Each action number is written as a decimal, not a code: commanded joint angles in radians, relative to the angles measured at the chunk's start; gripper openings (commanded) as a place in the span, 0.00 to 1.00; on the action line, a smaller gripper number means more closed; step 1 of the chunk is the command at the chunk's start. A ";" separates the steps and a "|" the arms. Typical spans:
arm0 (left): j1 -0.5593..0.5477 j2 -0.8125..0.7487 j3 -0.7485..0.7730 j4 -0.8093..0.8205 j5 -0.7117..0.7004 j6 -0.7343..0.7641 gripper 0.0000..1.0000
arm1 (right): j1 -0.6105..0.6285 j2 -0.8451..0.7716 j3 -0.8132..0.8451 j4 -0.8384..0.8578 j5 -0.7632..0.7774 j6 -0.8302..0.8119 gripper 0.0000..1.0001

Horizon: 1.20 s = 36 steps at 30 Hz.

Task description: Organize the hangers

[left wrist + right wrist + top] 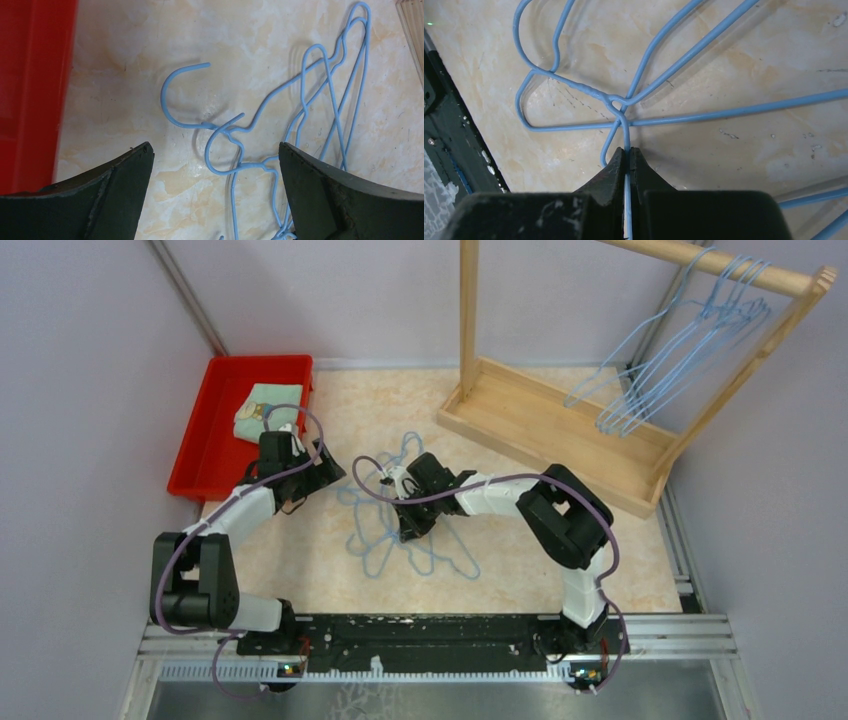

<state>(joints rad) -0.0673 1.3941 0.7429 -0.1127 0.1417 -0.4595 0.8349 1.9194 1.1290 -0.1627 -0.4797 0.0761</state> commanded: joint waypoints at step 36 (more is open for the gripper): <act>0.000 -0.048 -0.033 0.029 -0.008 -0.029 1.00 | -0.217 -0.396 0.120 -0.398 -0.140 0.037 0.00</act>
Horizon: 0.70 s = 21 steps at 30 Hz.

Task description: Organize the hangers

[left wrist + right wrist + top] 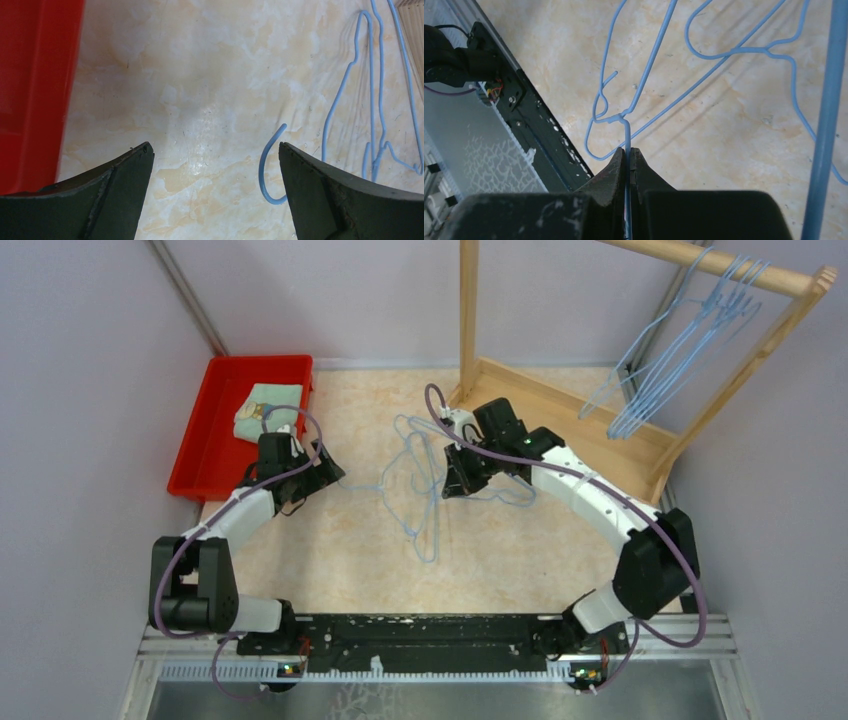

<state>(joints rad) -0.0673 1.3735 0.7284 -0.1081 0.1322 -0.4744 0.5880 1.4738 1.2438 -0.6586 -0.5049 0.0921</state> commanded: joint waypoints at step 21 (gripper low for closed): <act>-0.040 0.058 0.009 0.107 0.032 -0.049 1.00 | 0.149 0.389 -0.025 0.400 -0.348 0.160 0.00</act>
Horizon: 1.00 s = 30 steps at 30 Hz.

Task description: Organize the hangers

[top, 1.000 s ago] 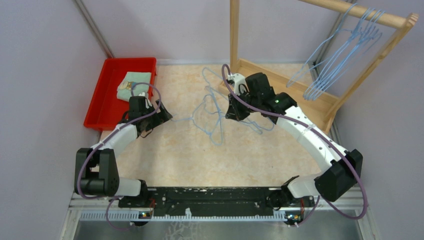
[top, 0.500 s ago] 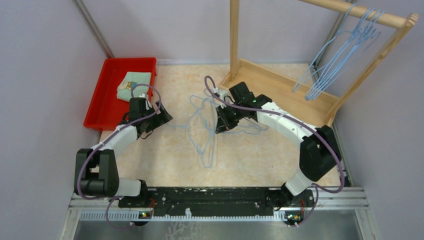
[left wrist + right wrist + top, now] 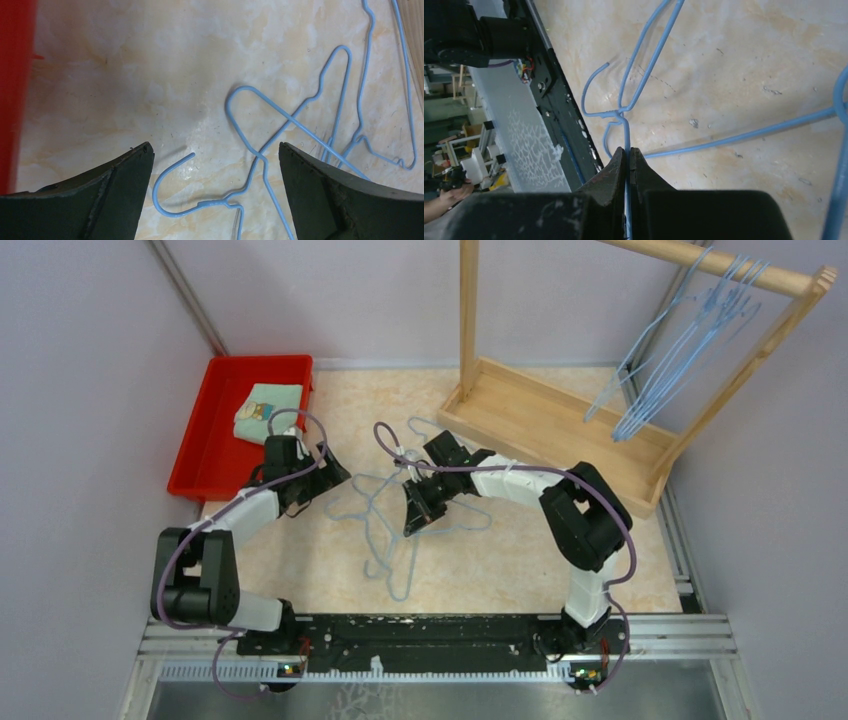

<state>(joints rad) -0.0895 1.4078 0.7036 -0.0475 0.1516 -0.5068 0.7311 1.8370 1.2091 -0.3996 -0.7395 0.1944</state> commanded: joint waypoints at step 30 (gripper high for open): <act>-0.019 -0.135 0.181 -0.070 -0.007 0.013 1.00 | -0.322 -0.226 0.128 -0.071 -0.282 0.114 0.00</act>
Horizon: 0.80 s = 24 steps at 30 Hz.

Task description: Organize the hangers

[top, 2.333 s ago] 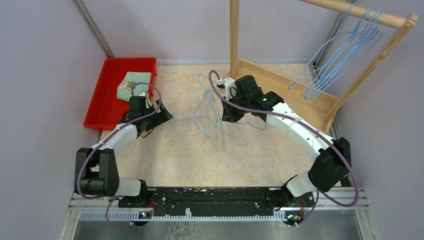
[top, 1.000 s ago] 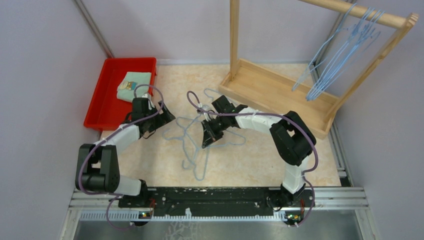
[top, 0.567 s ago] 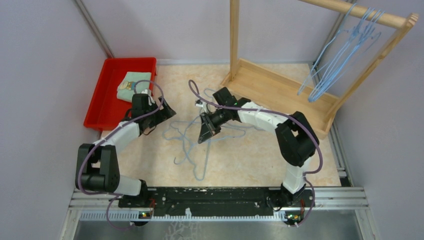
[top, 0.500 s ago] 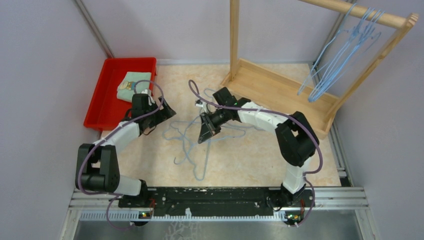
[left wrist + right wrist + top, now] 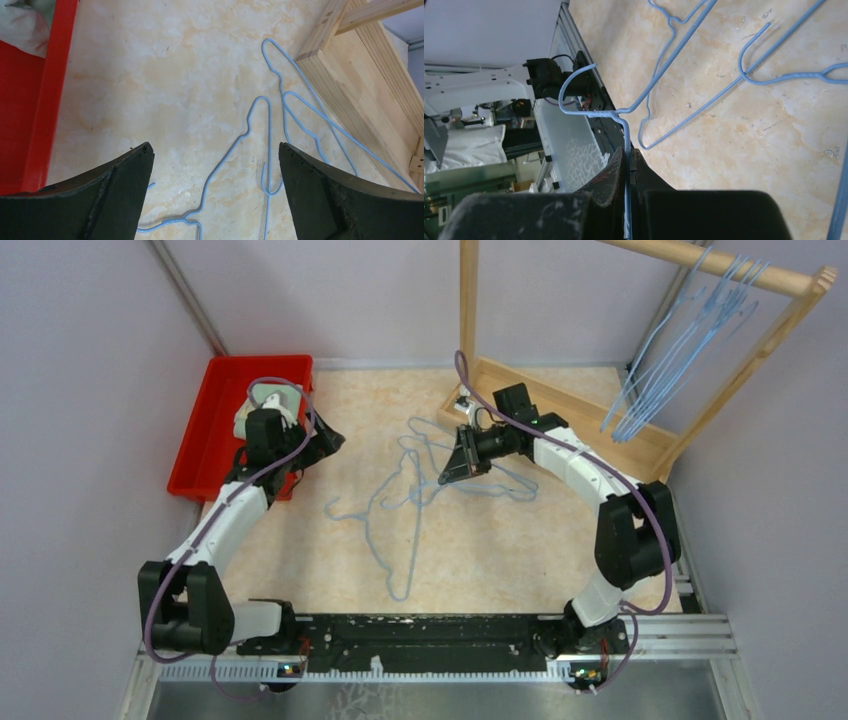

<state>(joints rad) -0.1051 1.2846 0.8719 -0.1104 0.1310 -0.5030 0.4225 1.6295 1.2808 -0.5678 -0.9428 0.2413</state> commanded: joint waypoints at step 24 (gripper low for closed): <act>-0.192 0.247 0.192 0.138 0.060 -0.050 1.00 | 0.001 0.095 0.045 1.119 -0.091 0.924 0.00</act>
<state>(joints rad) -0.2726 1.4857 0.9878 -0.0254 0.1768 -0.5385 0.3874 1.7351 1.2575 0.5446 -1.0183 1.2106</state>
